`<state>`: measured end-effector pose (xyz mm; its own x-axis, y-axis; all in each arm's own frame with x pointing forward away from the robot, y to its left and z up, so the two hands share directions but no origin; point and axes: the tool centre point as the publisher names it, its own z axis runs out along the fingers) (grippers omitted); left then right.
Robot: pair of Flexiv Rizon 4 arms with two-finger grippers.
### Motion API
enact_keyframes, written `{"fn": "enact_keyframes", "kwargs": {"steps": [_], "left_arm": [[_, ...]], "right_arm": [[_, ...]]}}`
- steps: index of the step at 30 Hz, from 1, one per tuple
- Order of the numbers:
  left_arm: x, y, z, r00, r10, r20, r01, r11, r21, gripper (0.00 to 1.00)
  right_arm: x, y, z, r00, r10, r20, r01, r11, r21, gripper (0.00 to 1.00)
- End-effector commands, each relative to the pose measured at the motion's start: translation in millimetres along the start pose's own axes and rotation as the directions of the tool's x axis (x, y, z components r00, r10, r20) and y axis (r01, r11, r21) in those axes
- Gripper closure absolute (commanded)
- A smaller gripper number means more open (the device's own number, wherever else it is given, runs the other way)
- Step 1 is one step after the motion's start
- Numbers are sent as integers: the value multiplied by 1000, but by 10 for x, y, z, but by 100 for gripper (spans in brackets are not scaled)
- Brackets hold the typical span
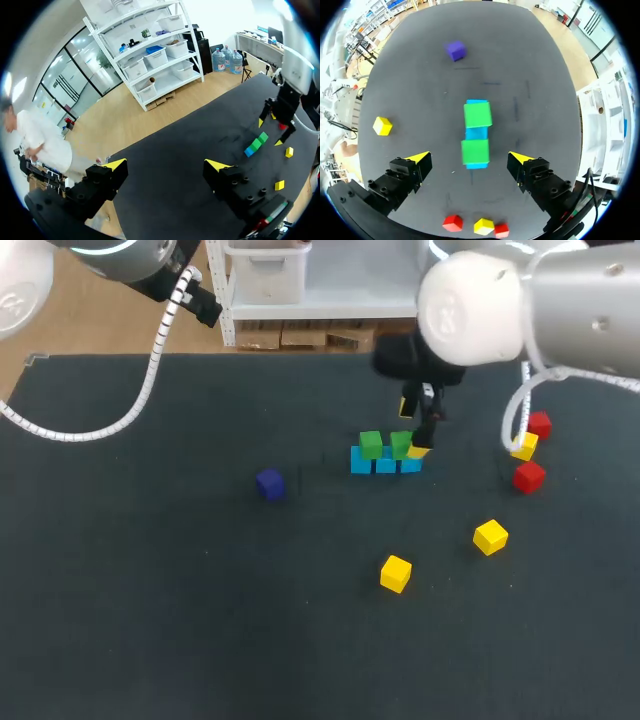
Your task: Place the blue cubes, place green cubes on the blue cubes, place the yellow cubes on the green cubes, then place the red cubes on the yellow cubes, and place purple cube on the red cubes.
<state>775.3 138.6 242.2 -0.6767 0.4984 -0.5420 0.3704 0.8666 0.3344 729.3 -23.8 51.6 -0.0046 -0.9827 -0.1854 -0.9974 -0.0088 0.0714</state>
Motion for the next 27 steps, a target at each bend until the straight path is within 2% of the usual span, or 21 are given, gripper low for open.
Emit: {"fn": "enact_keyframes", "kwargs": {"steps": [1,7,15,27], "left_arm": [[5,4,-1,1000,1,1,-1,1000,1,0],[5,4,-1,1000,1,1,-1,1000,1,0],[5,4,-1,1000,1,1,-1,1000,1,0],[5,4,-1,1000,1,1,-1,1000,1,0]], "right_arm": [[82,330,-89,1000,-3,4,3,996,89,0],[167,445,-109,1000,-8,-2,8,995,96,0],[397,559,-113,1000,10,0,-10,995,98,0],[515,786,-90,1000,0,-20,2,996,89,0]]}}
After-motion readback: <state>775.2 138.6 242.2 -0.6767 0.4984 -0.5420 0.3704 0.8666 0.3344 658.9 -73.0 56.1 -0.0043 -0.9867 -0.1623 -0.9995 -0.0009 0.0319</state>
